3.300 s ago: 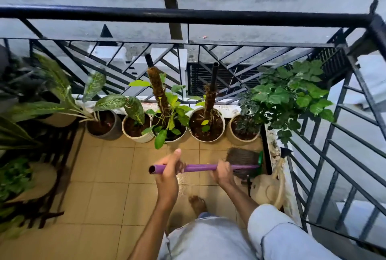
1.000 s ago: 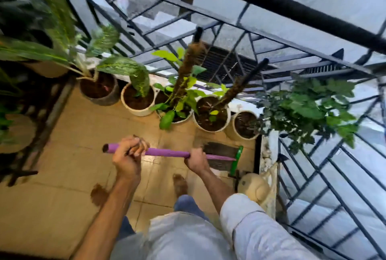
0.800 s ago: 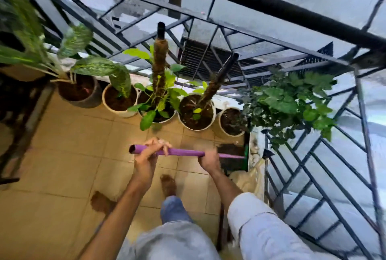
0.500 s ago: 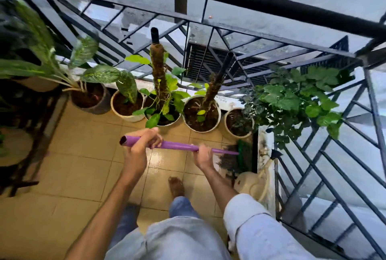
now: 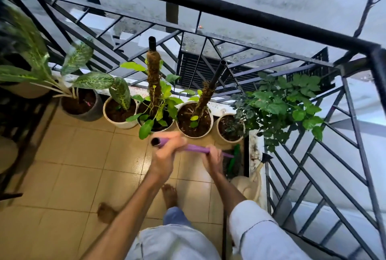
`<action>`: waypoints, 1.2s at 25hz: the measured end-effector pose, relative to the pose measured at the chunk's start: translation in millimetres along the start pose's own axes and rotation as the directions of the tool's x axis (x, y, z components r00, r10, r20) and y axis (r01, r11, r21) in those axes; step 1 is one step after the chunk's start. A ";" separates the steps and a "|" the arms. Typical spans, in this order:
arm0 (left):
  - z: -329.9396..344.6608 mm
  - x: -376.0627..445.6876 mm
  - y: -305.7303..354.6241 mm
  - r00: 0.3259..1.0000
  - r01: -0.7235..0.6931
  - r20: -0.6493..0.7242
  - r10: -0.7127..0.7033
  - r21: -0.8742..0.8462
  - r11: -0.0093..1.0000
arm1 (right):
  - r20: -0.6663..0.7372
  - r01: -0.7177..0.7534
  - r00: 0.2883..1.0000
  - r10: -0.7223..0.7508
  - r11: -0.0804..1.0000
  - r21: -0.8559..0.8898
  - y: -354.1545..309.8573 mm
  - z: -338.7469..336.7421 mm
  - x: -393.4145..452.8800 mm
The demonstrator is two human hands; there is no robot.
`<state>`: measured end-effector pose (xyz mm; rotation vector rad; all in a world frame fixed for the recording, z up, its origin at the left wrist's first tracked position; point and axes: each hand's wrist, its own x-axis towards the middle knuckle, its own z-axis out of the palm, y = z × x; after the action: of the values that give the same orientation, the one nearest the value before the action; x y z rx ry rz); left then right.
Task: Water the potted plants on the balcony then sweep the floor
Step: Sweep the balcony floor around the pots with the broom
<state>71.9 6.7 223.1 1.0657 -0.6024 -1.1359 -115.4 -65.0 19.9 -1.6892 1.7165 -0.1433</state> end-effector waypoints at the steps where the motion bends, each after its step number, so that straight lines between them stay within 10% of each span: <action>1: 22.1 10.6 1.7 0.999 -0.016 0.037 0.016 -0.006 1.000 | -0.064 0.001 0.998 -0.001 1.000 0.007 6.3 -17.3 11.4; 8: 114.3 47.0 10.5 0.978 -0.114 0.187 0.096 0.093 0.989 | -0.081 -0.036 0.997 0.019 0.975 -0.221 8.4 -122.5 83.4; 18: 8.9 22.7 26.7 0.998 -0.018 -0.055 0.026 0.128 0.992 | 0.184 0.009 0.982 0.034 0.973 -0.229 -32.4 -35.3 14.7; 30: -5.6 14.9 118.3 0.967 -0.248 -0.031 0.254 0.126 0.961 | 0.207 0.240 0.955 -0.211 0.962 -0.131 -143.4 -5.9 6.8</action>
<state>131.9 0.1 326.0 1.0821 -0.7541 -0.8594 1.2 -93.4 99.0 -1.9455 1.4209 0.0488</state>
